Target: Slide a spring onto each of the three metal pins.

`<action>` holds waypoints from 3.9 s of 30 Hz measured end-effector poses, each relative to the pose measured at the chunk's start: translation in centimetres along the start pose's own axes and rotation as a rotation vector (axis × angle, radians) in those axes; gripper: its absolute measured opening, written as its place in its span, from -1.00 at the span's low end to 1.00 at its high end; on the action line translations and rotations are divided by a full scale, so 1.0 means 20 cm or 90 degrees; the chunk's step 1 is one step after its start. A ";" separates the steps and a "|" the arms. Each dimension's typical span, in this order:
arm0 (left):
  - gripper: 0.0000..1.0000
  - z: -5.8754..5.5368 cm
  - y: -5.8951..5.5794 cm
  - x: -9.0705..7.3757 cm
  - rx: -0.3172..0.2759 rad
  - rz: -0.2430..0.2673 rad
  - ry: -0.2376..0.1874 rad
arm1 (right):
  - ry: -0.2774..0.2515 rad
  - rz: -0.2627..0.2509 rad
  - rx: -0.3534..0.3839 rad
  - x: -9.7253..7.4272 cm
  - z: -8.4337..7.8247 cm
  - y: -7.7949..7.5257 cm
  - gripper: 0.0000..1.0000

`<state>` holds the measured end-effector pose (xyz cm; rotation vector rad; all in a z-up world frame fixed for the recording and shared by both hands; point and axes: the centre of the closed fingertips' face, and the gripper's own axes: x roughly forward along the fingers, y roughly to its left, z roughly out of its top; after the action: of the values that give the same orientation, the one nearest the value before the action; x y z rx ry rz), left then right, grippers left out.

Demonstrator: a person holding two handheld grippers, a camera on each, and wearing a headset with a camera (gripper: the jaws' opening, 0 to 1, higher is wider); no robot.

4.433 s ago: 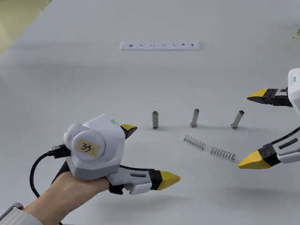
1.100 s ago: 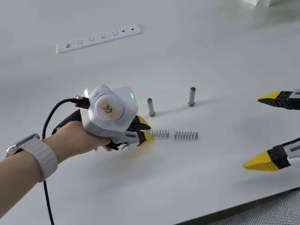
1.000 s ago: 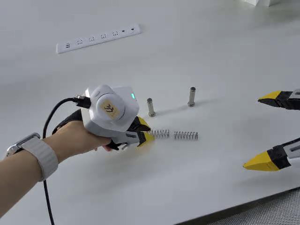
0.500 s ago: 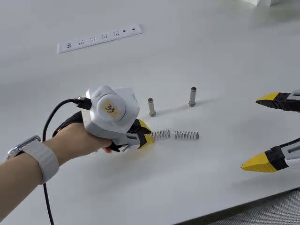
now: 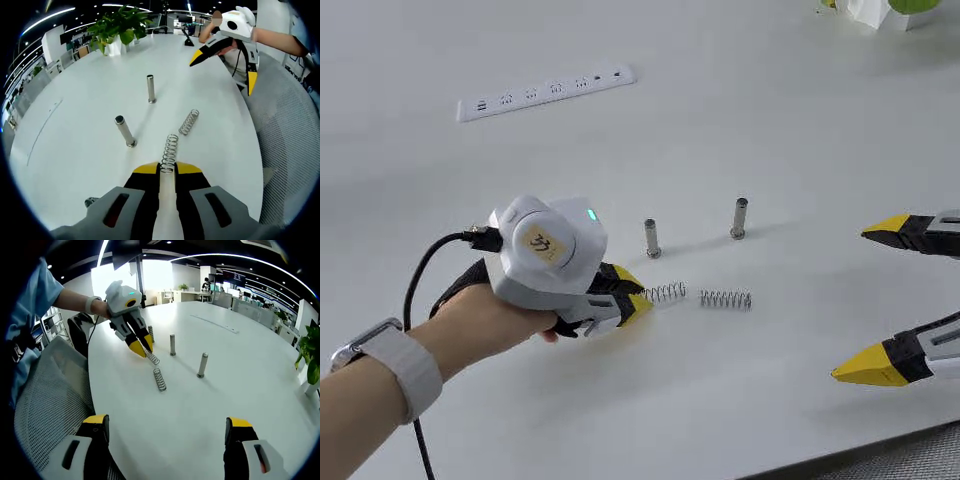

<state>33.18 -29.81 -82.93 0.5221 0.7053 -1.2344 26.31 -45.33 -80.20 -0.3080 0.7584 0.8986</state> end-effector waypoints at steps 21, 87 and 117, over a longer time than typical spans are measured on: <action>-0.85 0.04 -0.13 -0.14 -0.071 0.048 -0.112 | -0.011 0.062 -0.049 0.06 0.16 0.14 0.74; -0.85 0.12 -0.36 -0.29 -0.054 -0.006 -0.229 | -0.039 0.282 -0.189 0.24 0.46 0.47 -0.87; -0.87 0.13 -0.39 -0.25 -0.044 -0.022 -0.208 | -0.022 0.254 -0.330 0.20 0.60 0.52 -0.88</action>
<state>25.41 -30.33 -77.53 0.2426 0.4786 -1.2863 25.14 -30.26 -73.83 -0.6075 0.5519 1.4766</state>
